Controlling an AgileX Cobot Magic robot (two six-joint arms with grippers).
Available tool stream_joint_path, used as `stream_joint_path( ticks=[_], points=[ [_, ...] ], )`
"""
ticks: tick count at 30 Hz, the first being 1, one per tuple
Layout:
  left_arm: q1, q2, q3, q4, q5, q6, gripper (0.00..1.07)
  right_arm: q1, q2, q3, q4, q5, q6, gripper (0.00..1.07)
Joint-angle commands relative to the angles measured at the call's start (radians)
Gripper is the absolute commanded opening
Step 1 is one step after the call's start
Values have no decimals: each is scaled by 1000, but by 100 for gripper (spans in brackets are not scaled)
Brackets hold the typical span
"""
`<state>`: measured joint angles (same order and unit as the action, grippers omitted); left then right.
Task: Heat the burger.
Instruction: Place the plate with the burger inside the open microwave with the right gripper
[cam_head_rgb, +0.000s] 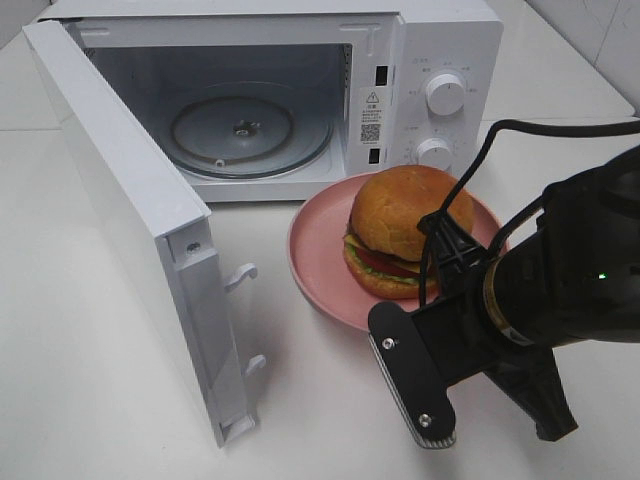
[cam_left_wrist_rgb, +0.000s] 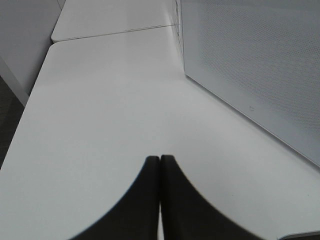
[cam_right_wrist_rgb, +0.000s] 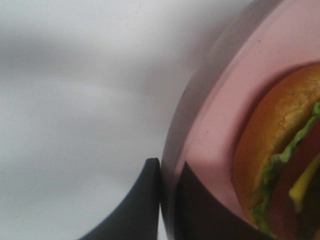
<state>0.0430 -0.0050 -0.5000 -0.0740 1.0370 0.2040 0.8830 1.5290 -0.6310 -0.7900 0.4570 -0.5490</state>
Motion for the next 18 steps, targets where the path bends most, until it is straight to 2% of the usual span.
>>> stream_joint_path(
  ticks=[1, 14, 18],
  points=[
    [-1, -20, 3, -5, -1, -1, 0, 5, -16, -3, -35, -41, -92, 0],
    [-1, -20, 3, -5, -1, -1, 0, -5, -14, -4, -35, -181, -205, 0],
    [-1, -20, 3, -5, -1, -1, 0, -36, -13, -4, -28, -229, -218, 0]
  ],
)
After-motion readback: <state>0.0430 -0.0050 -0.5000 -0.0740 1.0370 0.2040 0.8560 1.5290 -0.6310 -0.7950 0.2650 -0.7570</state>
